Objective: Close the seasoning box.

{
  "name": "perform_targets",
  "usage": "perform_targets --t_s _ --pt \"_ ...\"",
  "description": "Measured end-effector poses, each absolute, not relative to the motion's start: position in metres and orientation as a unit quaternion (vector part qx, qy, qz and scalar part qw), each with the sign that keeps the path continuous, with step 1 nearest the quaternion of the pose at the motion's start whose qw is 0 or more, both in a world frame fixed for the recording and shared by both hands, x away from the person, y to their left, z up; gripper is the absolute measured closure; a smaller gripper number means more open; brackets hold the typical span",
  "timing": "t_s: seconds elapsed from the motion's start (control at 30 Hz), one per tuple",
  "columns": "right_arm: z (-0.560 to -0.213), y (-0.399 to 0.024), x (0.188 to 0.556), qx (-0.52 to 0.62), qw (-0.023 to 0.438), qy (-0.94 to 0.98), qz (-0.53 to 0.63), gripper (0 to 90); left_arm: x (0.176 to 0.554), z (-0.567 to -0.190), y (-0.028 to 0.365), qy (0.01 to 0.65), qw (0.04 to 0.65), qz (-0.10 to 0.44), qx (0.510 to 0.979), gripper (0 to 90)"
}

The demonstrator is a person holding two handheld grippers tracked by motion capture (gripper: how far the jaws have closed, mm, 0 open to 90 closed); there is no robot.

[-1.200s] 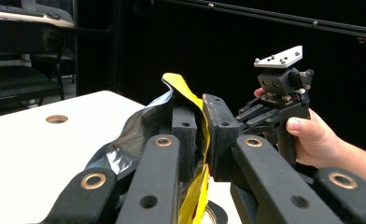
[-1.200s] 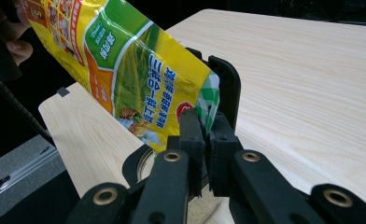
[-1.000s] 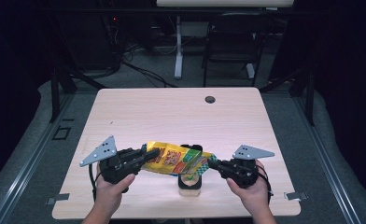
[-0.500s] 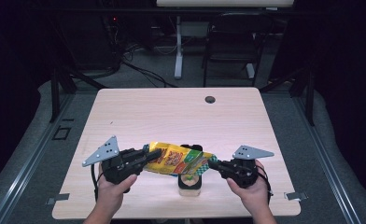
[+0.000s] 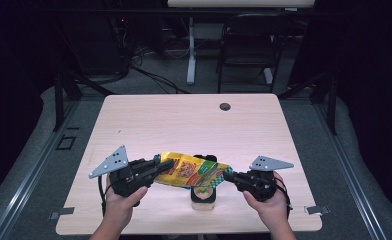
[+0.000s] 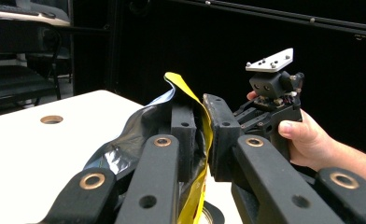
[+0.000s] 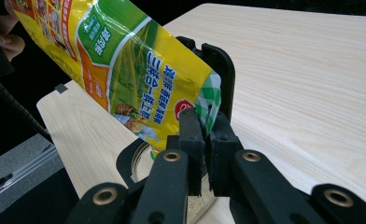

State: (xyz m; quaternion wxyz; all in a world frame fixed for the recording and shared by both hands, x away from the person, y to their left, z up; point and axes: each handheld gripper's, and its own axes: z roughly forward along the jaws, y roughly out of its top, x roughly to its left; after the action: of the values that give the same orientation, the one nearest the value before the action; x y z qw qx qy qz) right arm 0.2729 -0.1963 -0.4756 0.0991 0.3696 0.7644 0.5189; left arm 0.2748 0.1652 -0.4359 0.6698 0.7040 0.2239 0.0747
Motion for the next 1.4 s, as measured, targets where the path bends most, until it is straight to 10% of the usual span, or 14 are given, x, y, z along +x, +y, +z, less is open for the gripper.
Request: perform_targets --t_s 1.4 --pt "-0.4754 -0.1945 0.2725 0.371 0.095 0.766 0.517 86.8 0.2744 -0.4346 0.1663 0.226 0.669 0.075 0.704 83.4"
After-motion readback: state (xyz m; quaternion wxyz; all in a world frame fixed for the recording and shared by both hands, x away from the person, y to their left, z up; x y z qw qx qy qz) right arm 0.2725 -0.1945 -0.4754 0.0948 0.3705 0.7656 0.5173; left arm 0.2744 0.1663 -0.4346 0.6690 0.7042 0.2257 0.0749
